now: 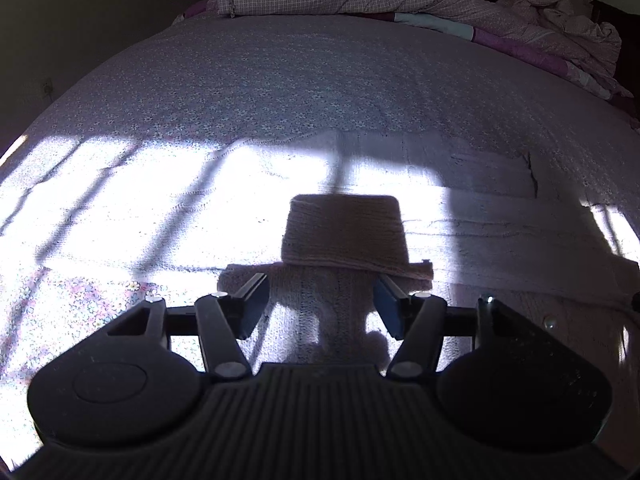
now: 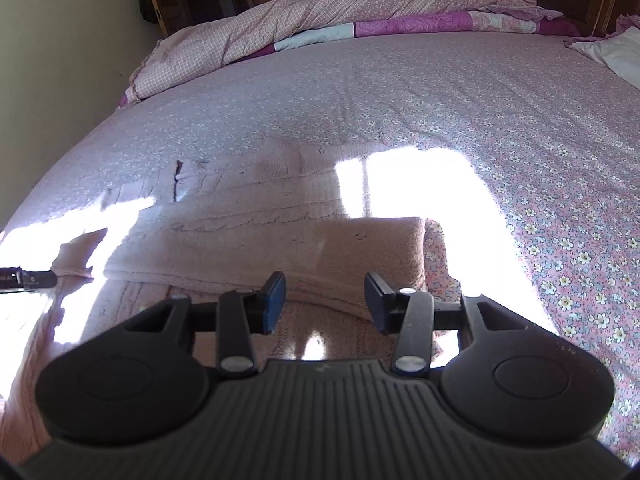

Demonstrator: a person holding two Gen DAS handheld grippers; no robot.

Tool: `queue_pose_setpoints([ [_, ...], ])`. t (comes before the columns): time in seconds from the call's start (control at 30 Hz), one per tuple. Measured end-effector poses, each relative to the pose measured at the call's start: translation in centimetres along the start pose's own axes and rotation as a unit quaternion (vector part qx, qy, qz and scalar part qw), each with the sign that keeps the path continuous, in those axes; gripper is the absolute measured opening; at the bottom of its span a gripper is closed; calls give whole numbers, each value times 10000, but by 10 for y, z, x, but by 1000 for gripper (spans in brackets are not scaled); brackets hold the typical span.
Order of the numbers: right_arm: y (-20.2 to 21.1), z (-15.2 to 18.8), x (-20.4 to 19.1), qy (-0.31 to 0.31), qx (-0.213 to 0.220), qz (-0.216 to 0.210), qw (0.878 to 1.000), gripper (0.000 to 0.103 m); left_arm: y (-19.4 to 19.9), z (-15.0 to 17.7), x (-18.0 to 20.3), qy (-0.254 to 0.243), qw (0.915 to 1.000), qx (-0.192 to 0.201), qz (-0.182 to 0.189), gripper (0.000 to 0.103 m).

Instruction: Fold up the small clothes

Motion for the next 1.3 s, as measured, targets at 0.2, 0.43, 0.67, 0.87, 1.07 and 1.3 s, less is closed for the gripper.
queue_pose_setpoints([
  [0.2, 9, 3, -11, 21, -51, -44, 10000, 46, 18, 2, -12, -42, 9997, 42, -253, 67],
  [0.43, 14, 9, -26, 97, -107, -117, 9998, 46, 32, 7, -26, -159, 9984, 156, -528, 70],
  [0.67, 14, 16, -33, 171, -207, -117, 9996, 46, 40, 10, -44, -35, 9974, 241, -681, 76],
  [0.87, 14, 26, -36, 237, -298, -83, 9992, 46, 26, 23, -77, 463, 9941, -44, -984, 80],
  [1.07, 12, 33, -29, 235, -383, 53, 9990, 46, 14, 39, -126, 1371, 9840, -158, -1126, 85],
  [1.3, 12, 36, -22, 197, -441, 156, 9987, 46, -5, 52, -185, 2766, 9555, -130, -1017, 87],
])
Point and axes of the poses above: each gripper's, at about its wrist camera, not at the fingertips, and y roughly against the way its jaws point, x to its right, z to its underside, the point moved 9 cm from there along -y, roughly the way its jaws point, and after that the axes turned 10 degrees about -y, right-handed, at the moved point
